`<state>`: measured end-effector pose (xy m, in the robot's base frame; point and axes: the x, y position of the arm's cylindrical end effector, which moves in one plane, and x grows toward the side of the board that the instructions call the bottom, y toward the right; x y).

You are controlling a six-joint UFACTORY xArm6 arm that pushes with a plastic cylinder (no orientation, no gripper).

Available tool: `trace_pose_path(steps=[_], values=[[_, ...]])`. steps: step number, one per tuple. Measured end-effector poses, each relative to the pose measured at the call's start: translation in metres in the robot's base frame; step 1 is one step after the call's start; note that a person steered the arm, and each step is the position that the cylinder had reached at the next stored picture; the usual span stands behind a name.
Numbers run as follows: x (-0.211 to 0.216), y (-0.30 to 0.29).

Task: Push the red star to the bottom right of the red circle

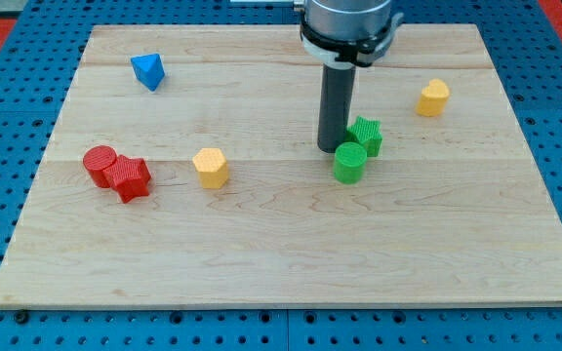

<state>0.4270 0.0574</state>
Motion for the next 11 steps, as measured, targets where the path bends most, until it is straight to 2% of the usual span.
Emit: trace_pose_path(steps=[2, 4, 8, 9, 11], values=[[-0.009, -0.014], [-0.038, -0.078], [-0.039, -0.202], [-0.029, -0.209], [0.037, -0.209]])
